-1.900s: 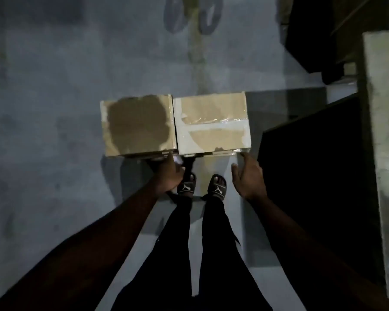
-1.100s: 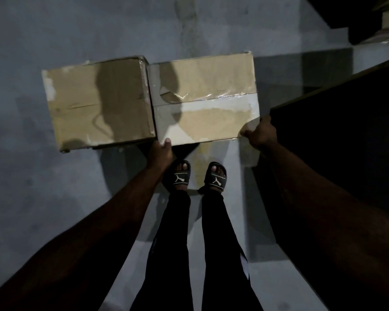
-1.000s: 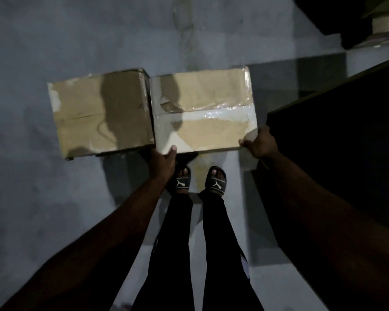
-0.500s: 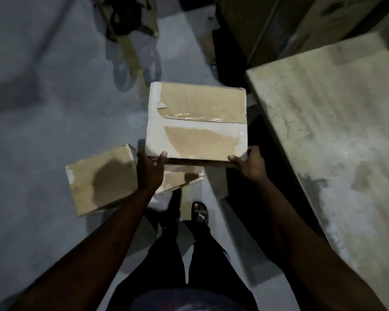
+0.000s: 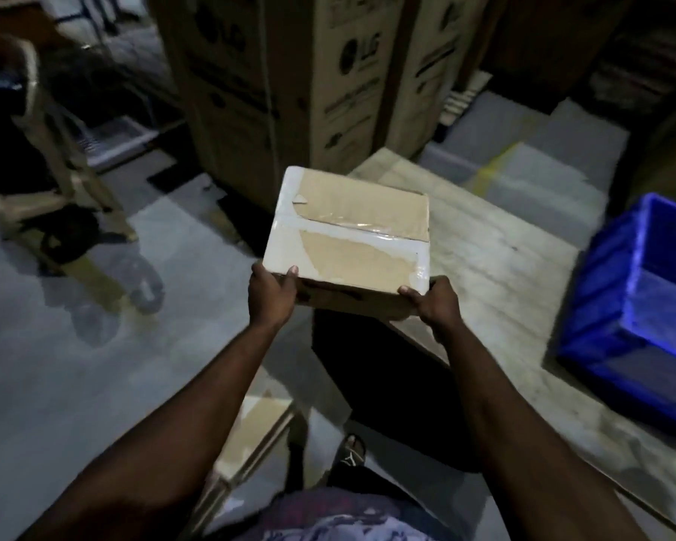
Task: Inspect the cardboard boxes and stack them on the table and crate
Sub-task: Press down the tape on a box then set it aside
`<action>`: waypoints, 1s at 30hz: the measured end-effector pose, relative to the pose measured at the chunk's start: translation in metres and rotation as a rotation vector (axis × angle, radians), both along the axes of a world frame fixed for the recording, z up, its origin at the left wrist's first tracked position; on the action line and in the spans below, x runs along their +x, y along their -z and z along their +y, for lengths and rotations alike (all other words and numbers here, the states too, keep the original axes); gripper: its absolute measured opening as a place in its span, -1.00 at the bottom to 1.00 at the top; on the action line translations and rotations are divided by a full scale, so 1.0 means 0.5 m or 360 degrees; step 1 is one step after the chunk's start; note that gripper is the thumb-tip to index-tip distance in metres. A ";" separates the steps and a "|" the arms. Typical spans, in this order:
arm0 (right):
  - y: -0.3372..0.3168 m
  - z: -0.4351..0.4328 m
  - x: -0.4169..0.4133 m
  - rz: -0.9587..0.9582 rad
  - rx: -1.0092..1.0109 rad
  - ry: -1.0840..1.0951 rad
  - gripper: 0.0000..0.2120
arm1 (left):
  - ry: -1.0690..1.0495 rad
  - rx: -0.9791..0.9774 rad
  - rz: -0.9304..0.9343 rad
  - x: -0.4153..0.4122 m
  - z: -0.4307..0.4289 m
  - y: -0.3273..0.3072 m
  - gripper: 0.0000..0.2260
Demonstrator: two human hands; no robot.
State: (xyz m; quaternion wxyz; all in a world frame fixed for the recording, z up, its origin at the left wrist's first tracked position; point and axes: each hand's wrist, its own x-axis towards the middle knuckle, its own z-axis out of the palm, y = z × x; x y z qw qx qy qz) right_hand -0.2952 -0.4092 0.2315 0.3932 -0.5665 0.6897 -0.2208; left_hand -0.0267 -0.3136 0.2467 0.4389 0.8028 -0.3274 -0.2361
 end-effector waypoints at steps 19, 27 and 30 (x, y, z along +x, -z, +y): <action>0.063 -0.065 -0.381 0.0090 0.0200 0.0690 -0.45 | 0.0743 0.0363 0.0075 -0.364 -0.341 0.097 -0.53; 0.091 -0.108 -0.310 0.0774 -0.0350 0.0104 0.10 | 0.1618 -0.0357 -0.1110 -0.356 -0.429 0.133 -0.32; 0.084 -0.150 -0.255 0.1088 -0.0331 -0.0474 0.14 | 0.2283 -0.0402 -0.1505 -0.357 -0.469 0.145 -0.19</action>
